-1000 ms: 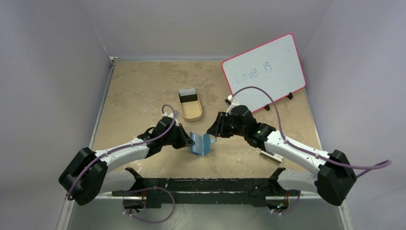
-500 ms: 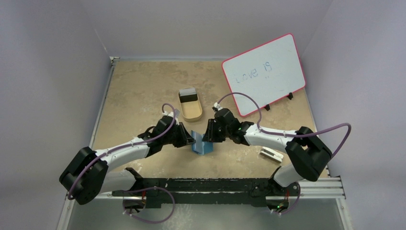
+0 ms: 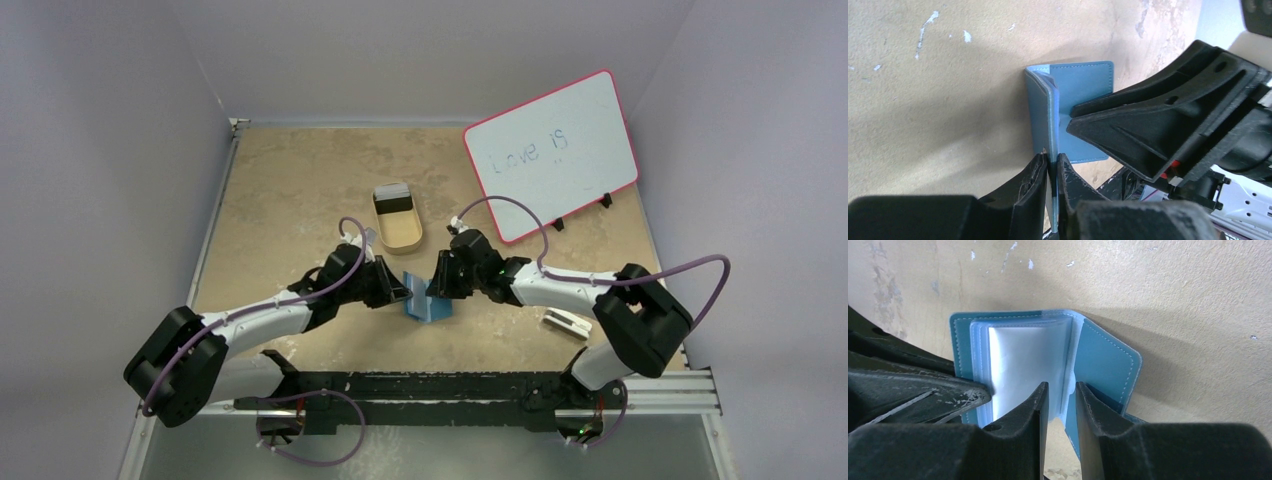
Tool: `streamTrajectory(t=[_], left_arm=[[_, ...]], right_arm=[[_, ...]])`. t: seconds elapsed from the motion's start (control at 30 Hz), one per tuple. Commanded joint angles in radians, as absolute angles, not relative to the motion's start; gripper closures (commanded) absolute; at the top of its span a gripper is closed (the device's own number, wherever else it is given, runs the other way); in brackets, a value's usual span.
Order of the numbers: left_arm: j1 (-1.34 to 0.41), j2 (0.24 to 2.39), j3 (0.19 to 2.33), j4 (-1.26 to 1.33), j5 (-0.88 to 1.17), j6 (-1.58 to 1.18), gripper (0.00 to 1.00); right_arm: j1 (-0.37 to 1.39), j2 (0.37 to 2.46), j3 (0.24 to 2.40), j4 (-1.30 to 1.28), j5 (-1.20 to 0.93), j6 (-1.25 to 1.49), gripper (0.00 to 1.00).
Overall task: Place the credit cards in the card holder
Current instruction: Open the card holder at the center of the board.
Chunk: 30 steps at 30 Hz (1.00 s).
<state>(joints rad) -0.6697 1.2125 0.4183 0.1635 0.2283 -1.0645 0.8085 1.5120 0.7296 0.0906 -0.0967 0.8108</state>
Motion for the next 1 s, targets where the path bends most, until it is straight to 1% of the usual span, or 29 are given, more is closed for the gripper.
streamTrajectory(t=[0.0, 0.07, 0.17, 0.2, 0.3, 0.33, 0.37, 0.73, 0.83, 0.97], left_arm=[[-0.667, 1.179, 0.4, 0.261, 0.249, -1.083, 0.93], [-0.667, 1.177, 0.393, 0.285, 0.263, -1.088, 0.95], [-0.667, 1.166, 0.376, 0.331, 0.277, -1.108, 0.86], [-0.666, 1.162, 0.371, 0.34, 0.277, -1.111, 0.86], [-0.666, 1.162, 0.356, 0.382, 0.293, -1.12, 0.97], [-0.667, 1.164, 0.35, 0.4, 0.298, -1.126, 1.0], [-0.667, 1.166, 0.344, 0.415, 0.302, -1.133, 1.0], [-0.667, 1.186, 0.347, 0.382, 0.279, -1.111, 1.0], [-0.667, 1.188, 0.352, 0.371, 0.273, -1.105, 1.0], [-0.667, 1.191, 0.357, 0.367, 0.27, -1.104, 1.0]], right_arm=[[0.801, 1.525, 0.718, 0.139, -0.095, 0.818, 0.72], [0.8, 1.53, 0.712, 0.149, -0.095, 0.816, 0.72], [0.796, 1.544, 0.707, 0.164, -0.105, 0.812, 0.72], [0.795, 1.548, 0.704, 0.169, -0.108, 0.811, 0.72], [0.795, 1.55, 0.697, 0.185, -0.113, 0.811, 0.72], [0.793, 1.549, 0.695, 0.189, -0.113, 0.812, 0.71], [0.794, 1.549, 0.694, 0.191, -0.115, 0.811, 0.7], [0.793, 1.414, 0.704, 0.177, -0.122, 0.824, 0.52], [0.793, 1.407, 0.725, 0.168, -0.128, 0.814, 0.46], [0.793, 1.433, 0.755, 0.152, -0.11, 0.795, 0.41]])
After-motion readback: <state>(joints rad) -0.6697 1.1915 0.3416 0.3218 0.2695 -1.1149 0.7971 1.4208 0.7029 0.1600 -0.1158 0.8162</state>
